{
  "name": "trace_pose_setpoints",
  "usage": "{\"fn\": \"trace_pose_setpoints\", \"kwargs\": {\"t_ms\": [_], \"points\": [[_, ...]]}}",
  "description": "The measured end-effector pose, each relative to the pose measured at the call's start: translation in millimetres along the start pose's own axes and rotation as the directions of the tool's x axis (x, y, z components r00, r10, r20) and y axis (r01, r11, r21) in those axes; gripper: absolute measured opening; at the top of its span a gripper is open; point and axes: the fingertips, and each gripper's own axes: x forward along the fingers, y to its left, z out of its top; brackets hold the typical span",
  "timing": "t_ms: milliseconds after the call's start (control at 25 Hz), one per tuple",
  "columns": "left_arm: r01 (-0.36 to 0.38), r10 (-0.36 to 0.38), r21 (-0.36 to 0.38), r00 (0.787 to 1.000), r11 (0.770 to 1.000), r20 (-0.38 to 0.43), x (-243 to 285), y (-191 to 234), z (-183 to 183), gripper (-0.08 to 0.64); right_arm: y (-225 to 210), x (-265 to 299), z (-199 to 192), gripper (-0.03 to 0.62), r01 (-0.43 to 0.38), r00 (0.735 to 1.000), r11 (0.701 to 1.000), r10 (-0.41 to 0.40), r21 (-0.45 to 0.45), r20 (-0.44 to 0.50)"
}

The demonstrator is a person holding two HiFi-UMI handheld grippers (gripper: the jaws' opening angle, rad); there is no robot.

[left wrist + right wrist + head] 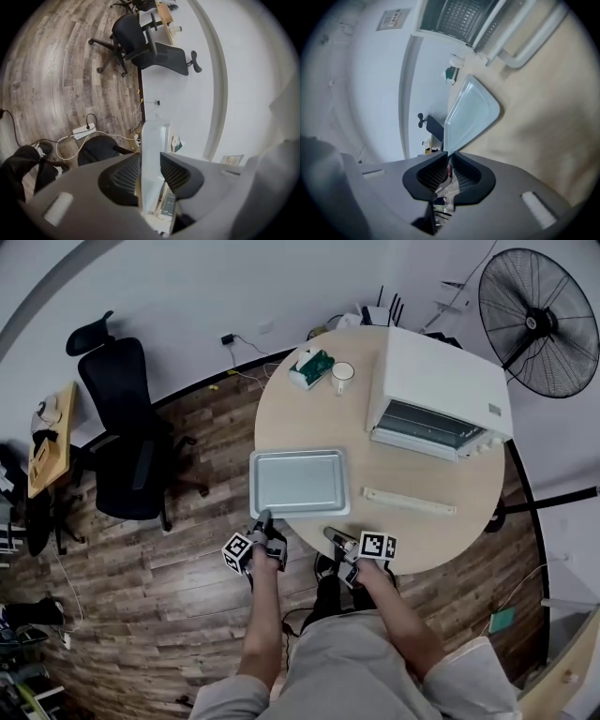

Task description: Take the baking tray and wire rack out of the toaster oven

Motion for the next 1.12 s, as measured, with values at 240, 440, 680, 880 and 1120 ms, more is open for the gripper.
{"fn": "trace_pose_setpoints", "kwargs": {"t_ms": [240,440,680,880,1120], "points": [[-0.166,0.154,0.145,0.984,0.975,0.093,-28.9,1.4,4.0,0.141,19.8,-34.7,64.6,0.020,-0.041,0.978,0.998,0.048,-0.037,0.202],[-0.141,0.125,0.264,0.989,0.954,0.079,-11.4,-34.8,-40.3,0.141,13.3,-79.8,123.6,0.020,-0.027,0.917,0.998,0.047,-0.054,0.395],[-0.040,0.053,0.314,0.998,0.949,-0.032,38.2,-86.5,-133.4,0.141,7.6,-139.7,182.9,0.020,-0.057,0.846,0.998,0.060,-0.021,0.530],[0.066,-0.009,0.266,0.978,0.962,-0.210,88.5,-120.1,-234.4,0.140,6.2,-194.0,232.1,0.020,-0.036,0.796,0.997,0.069,-0.066,0.602],[0.190,-0.074,0.296,0.929,0.936,-0.362,123.1,-157.0,-326.4,0.141,-6.8,-242.7,274.9,0.020,-0.067,0.731,0.996,0.085,-0.052,0.677]]}}
